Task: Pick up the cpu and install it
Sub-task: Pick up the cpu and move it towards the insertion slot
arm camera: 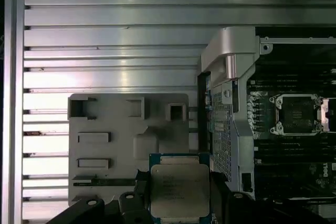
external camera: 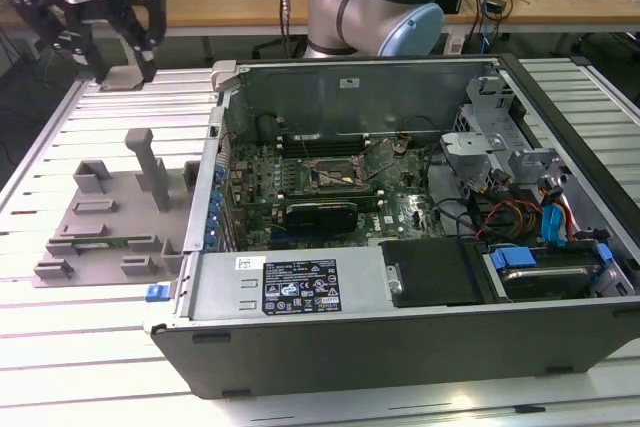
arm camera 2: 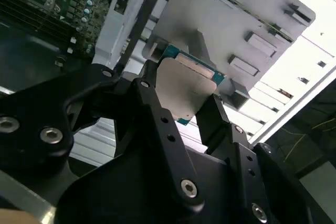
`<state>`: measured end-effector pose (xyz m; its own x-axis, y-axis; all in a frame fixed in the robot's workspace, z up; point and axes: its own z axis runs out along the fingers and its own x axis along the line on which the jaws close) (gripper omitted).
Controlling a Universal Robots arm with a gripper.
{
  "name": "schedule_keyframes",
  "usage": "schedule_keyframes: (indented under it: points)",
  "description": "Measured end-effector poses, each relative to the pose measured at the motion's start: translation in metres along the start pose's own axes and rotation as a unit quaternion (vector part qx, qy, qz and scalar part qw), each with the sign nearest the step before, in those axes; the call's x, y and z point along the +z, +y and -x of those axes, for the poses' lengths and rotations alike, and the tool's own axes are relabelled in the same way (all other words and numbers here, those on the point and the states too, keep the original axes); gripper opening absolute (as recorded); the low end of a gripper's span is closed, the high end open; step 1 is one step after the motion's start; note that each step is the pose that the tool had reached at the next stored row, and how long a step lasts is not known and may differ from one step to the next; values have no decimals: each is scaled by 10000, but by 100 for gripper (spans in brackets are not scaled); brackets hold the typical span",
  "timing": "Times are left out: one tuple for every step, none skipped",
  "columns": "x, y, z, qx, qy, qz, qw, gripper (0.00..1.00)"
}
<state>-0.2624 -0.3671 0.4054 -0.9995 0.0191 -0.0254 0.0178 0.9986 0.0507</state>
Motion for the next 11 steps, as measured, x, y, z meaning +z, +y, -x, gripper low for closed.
schedule_keyframes:
  points:
    - [4,1,175,-1,1,0,10000,55]
    - [8,2,292,1,1,0,10000,55]
    - [11,3,430,0,2,0,10000,55]
    - [16,4,593,0,2,0,10000,55]
    - [18,6,734,-1,3,-1,10000,55]
    - [21,7,812,1,3,0,10000,55]
    - [23,8,883,0,3,0,10000,55]
    - [25,9,959,0,3,0,10000,55]
    - [26,10,1017,1,3,-1,10000,55]
    - [27,10,1048,0,3,0,10000,55]
    - [28,11,1081,-1,3,0,10000,55]
